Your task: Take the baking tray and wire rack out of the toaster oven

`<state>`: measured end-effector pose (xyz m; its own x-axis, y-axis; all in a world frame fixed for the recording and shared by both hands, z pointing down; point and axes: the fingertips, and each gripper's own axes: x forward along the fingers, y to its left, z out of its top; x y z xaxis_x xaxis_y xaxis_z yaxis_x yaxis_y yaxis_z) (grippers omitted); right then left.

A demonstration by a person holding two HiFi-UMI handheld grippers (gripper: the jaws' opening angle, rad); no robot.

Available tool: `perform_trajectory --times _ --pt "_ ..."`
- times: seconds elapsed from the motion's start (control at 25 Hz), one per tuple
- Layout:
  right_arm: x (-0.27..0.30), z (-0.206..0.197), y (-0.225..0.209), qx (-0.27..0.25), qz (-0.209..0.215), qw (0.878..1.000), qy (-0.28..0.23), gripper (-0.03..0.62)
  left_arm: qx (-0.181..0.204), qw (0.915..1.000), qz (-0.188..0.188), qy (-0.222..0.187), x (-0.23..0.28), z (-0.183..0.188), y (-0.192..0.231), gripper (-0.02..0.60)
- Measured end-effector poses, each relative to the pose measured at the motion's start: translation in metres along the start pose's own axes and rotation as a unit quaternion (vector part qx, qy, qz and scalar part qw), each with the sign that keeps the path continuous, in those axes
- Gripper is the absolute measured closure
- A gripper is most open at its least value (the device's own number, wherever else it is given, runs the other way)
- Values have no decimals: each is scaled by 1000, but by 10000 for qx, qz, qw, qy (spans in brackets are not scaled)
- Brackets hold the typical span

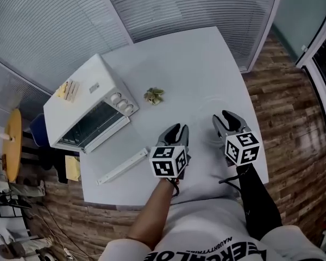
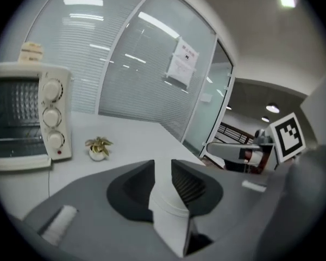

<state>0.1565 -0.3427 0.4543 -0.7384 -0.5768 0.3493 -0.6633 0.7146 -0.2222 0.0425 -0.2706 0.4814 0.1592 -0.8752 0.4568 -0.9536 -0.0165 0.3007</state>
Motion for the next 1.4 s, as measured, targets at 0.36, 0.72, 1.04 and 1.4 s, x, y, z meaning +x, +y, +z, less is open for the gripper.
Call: perform_trajectory --times 0.36,0.72,1.04,1.4 --pt "-10 47 30 -1046 148 9920 -684 454 900 9905 210 -1022 -26 58 -5 480" --pt "5 39 51 -972 423 9923 -635 454 848 9851 653 -1347 -52 60 25 466" --pt "47 34 119 -1013 1091 9878 -456 455 513 9777 1445 -1432 -110 53 97 466" --pt "82 17 229 -1202 1867 9747 -250 455 95 9658 2098 -1521 -185 33 178 466"
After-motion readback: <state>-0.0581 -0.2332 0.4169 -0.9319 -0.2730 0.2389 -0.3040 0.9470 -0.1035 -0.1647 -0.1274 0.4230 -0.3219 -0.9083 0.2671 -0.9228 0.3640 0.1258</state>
